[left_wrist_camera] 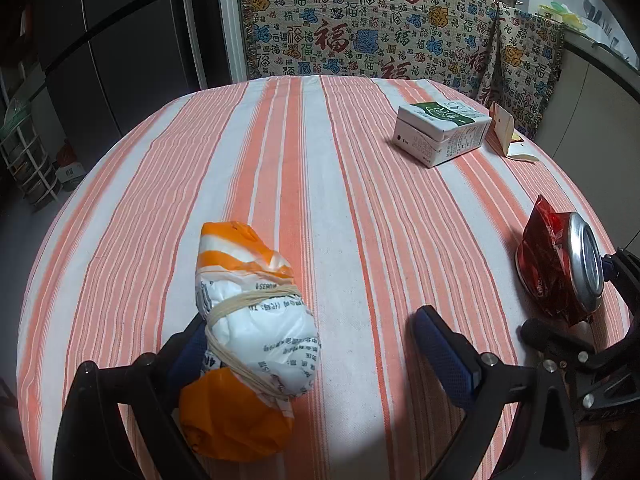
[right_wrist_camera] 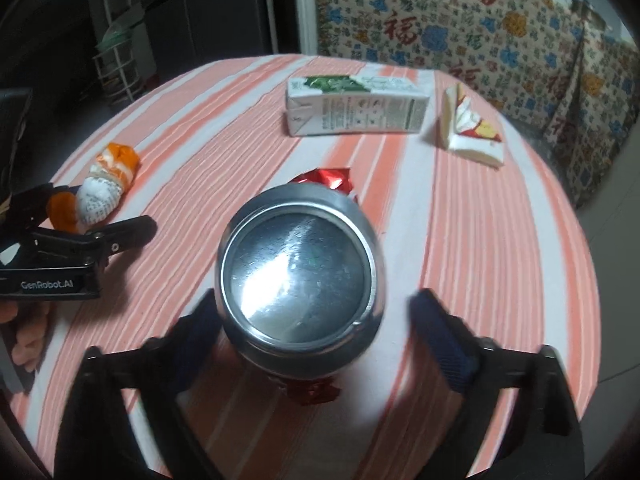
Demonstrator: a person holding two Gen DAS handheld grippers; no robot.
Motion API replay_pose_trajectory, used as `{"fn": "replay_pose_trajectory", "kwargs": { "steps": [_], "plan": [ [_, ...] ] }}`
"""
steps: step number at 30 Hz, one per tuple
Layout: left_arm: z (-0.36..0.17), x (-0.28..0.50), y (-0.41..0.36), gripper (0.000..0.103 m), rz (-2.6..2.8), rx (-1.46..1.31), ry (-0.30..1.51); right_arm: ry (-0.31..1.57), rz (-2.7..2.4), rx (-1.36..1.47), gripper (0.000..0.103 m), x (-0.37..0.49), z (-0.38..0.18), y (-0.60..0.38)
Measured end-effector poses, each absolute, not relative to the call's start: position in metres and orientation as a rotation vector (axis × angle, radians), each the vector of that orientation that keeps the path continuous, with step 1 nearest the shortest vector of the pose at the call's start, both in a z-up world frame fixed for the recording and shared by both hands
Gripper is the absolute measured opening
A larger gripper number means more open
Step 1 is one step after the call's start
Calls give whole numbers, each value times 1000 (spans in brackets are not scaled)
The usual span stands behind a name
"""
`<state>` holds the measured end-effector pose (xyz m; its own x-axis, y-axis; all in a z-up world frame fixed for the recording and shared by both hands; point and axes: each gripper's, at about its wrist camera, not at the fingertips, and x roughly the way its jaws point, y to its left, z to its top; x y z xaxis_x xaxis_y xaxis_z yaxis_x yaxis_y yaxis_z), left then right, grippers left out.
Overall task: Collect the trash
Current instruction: 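Grasp the crushed red can with the right gripper while the left gripper holds the bottle, then carry the bottle and can over the blue wastebasket with both grippers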
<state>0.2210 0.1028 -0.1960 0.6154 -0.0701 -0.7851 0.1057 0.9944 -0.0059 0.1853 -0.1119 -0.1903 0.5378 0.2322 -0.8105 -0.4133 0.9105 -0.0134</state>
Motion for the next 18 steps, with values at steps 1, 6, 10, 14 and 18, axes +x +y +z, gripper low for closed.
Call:
{"fn": "replay_pose_trajectory", "kwargs": {
  "steps": [1,6,10,14,18],
  "plan": [
    [-196,221,103,99,-101,42,902,924,406,-232,101,184,-190,-110],
    [-196,221,103,99,-101,41,902,929,409,-225,102,184,-191,-110],
    [-196,221,103,99,-100,41,902,929,408,-225,102,183,-191,-111],
    [-196,220,102,99,-100,41,902,929,408,-226,102,183,-191,-111],
    [-196,220,103,99,-104,35,902,930,407,-225,102,183,-191,-112]
  ]
}}
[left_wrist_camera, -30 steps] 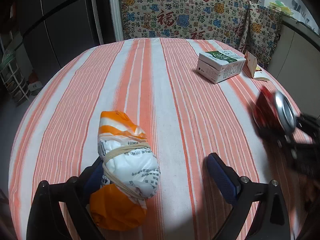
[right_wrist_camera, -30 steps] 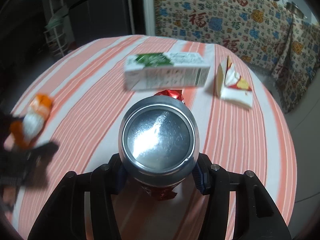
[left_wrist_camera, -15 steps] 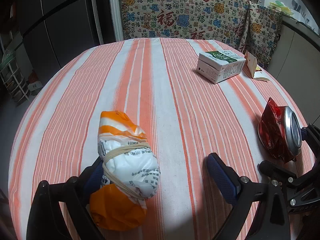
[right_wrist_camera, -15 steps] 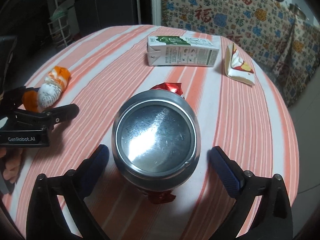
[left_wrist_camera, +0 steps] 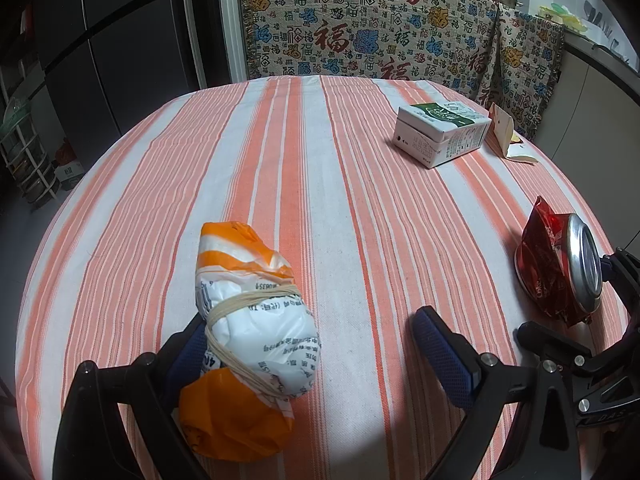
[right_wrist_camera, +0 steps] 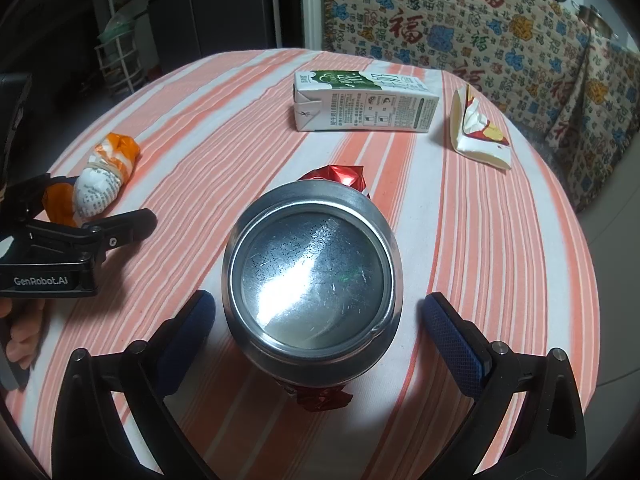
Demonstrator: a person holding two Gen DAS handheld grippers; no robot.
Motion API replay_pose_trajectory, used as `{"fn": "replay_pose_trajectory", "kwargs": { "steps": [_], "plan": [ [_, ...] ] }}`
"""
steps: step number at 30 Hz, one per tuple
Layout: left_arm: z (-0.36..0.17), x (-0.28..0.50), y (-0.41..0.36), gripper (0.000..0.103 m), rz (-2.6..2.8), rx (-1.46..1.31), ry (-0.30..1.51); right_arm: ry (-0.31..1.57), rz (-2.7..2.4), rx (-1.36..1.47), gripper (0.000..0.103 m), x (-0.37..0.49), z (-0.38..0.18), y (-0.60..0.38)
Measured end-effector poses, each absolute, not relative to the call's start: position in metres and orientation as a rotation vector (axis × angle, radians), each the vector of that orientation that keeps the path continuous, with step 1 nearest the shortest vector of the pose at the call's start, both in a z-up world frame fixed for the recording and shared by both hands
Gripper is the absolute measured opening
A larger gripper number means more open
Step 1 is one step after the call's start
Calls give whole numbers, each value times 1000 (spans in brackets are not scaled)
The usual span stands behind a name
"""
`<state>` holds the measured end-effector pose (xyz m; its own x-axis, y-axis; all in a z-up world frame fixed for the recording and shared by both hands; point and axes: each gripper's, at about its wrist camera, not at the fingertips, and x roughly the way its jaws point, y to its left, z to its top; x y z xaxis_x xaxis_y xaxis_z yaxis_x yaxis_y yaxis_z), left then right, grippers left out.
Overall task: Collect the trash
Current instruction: 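Carry the bottle and can over the blue wastebasket with both grippers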
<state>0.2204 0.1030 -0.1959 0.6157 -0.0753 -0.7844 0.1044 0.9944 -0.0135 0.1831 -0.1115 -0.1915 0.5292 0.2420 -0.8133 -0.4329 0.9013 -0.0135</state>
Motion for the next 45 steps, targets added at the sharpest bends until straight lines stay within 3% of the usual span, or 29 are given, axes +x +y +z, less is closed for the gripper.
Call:
{"fn": "replay_pose_trajectory", "kwargs": {
  "steps": [10,18,19,20,22,31,38,45],
  "plan": [
    [-178,181,148,98,-286,-40,881,970,509,-104,102,185,-172,-135],
    [-184,211,128,97,-187,36,925,932,532,-143,101,186,-155,-128],
    [-185,213,123,92,-172,62,924,944,528,-153,96,188,-159,-125],
    [-185,215,120,85,-163,77,925,957,529,-154,83,189,-163,-123],
    [-187,216,119,45,-158,85,945,975,542,-152,61,191,-166,-121],
    [-163,192,91,44,-266,39,894,898,555,-79,60,173,-132,-139],
    [-139,176,6,44,-439,55,866,859,514,21,60,154,-106,-194],
    [-127,161,-103,44,-636,97,855,833,301,90,60,136,-89,-308]
  ]
}}
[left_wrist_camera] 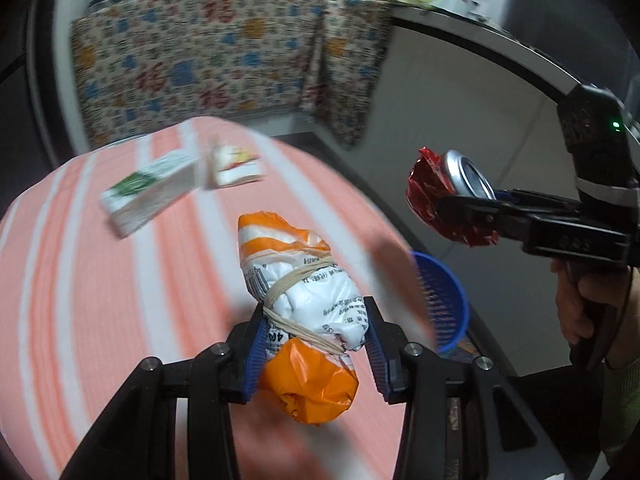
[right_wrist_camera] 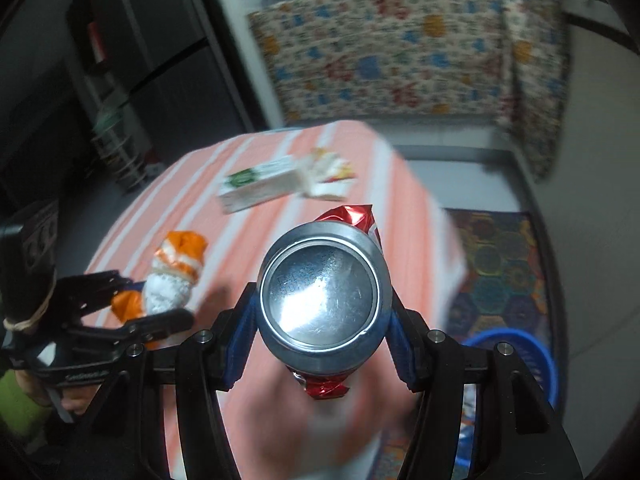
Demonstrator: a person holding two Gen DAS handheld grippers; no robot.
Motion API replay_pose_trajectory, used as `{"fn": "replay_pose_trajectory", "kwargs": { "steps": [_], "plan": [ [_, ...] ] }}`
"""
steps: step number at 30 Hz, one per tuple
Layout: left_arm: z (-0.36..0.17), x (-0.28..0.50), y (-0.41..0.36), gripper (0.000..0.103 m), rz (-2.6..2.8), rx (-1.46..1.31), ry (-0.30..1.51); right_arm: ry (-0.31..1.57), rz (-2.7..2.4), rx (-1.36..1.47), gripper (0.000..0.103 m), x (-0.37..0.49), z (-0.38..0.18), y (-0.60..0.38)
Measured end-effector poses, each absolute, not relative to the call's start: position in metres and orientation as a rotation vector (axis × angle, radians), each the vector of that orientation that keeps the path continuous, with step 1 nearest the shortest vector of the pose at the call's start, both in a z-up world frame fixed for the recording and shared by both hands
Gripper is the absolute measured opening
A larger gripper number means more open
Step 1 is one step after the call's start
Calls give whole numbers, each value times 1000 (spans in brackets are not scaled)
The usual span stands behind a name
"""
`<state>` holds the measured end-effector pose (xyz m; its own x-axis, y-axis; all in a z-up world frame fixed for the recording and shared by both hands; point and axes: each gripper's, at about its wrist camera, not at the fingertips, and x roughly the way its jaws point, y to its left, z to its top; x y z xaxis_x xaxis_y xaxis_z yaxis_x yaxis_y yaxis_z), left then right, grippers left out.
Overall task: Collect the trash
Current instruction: 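Carry the bottle and can over the blue wastebasket with both grippers, then open both grippers to drop the bottle and can into the wastebasket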
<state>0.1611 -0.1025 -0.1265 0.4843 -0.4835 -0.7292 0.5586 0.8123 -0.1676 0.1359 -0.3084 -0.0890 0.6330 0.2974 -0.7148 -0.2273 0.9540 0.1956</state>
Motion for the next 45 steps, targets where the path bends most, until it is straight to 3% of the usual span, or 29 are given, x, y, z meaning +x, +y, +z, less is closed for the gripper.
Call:
{"fn": "replay_pose_trajectory", "kwargs": {
  "steps": [10,18,28,29,30,31,32,45],
  "plan": [
    [-153,156,-261,44,-828,174,894,923,7,270,60,120,-133,-468],
    [-183,179,-337,44,-852,204,931,925,-39,351,60,118,-141,-511],
    [-217,189,-364,46,-861,214,970,917,-53,397,61,114,-146,-523],
    [-221,191,-367,51,-858,217,975,915,-57,398,62,114,-146,-523],
    [-224,190,-370,62,-852,221,981,910,-68,398,62,114,-146,-524],
    [-227,192,-372,67,-845,220,980,904,-72,404,69,114,-145,-525],
    [-228,192,-374,67,-843,217,977,894,-75,414,75,112,-145,-526],
    [-196,176,-322,67,-803,210,911,813,-157,322,84,107,-125,-517]
  ]
}}
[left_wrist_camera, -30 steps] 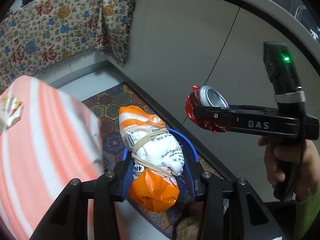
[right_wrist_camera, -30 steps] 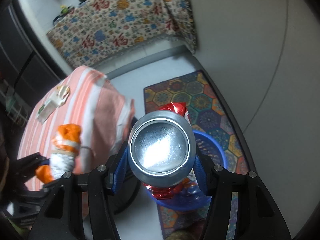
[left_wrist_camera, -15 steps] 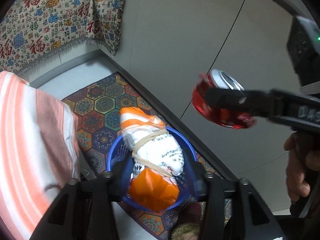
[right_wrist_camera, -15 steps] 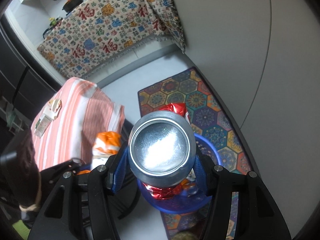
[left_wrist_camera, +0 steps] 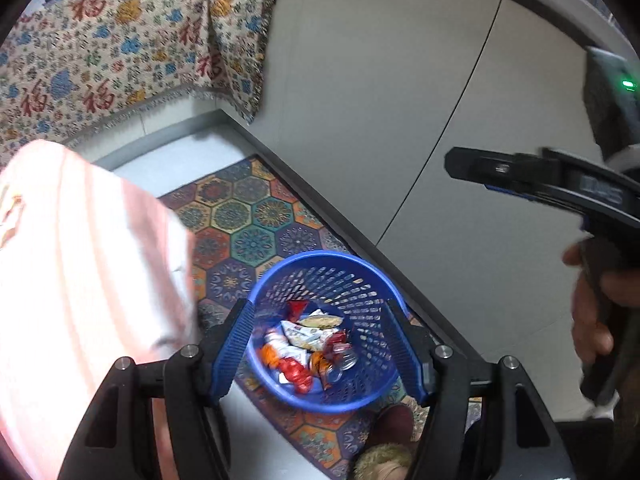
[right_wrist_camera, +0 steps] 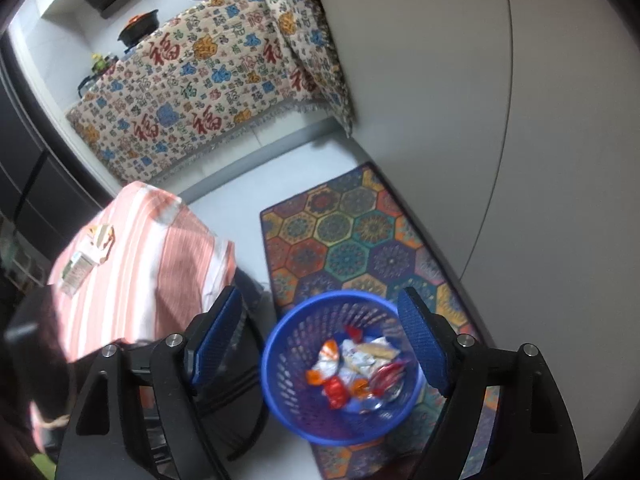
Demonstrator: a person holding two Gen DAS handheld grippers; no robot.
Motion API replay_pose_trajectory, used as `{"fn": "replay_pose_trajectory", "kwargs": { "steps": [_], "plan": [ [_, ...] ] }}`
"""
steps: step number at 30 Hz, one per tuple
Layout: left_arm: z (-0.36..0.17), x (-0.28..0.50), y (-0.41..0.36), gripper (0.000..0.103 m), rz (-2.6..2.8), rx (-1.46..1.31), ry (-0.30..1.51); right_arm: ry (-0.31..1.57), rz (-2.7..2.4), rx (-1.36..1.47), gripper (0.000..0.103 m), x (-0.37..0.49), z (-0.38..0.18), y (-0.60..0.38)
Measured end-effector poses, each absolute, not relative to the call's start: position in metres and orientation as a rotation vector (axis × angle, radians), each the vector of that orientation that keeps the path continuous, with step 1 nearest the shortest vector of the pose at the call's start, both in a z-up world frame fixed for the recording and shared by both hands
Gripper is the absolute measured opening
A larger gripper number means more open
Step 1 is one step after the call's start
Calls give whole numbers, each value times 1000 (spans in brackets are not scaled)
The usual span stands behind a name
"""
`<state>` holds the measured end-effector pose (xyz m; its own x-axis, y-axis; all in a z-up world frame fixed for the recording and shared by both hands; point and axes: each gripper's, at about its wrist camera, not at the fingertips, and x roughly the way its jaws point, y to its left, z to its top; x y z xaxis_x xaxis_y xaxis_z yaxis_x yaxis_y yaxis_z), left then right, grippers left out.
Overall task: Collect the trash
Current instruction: 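Open both grippers to drop the bottle and can into the wastebasket, then move both open grippers back over the table toward the carton and paper box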
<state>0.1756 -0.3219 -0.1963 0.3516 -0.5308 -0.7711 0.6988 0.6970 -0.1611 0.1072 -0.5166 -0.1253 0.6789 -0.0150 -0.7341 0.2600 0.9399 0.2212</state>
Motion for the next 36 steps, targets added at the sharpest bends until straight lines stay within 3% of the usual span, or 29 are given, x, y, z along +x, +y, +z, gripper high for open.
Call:
{"fn": "replay_pose_trajectory", "kwargs": {
  "steps": [8,14,21,27,29,36],
  "plan": [
    [-163,150,-213,68,-690,213,829,767,-82,143,85,115,-109,-443],
    [-163,164,-110,68,-496,180,834,748,131,41,89,129,-109,-327],
    [-179,193,-13,68,-331,139,864,829,362,-126,93,140,-147,-196],
    [-195,222,19,68,-316,143,902,889,350,-185,93,162,-174,-165],
    [-197,226,22,71,-334,151,879,904,345,-191,93,166,-179,-159],
    [-202,265,6,94,-415,227,873,903,349,-255,99,162,-191,-146]
  ]
}}
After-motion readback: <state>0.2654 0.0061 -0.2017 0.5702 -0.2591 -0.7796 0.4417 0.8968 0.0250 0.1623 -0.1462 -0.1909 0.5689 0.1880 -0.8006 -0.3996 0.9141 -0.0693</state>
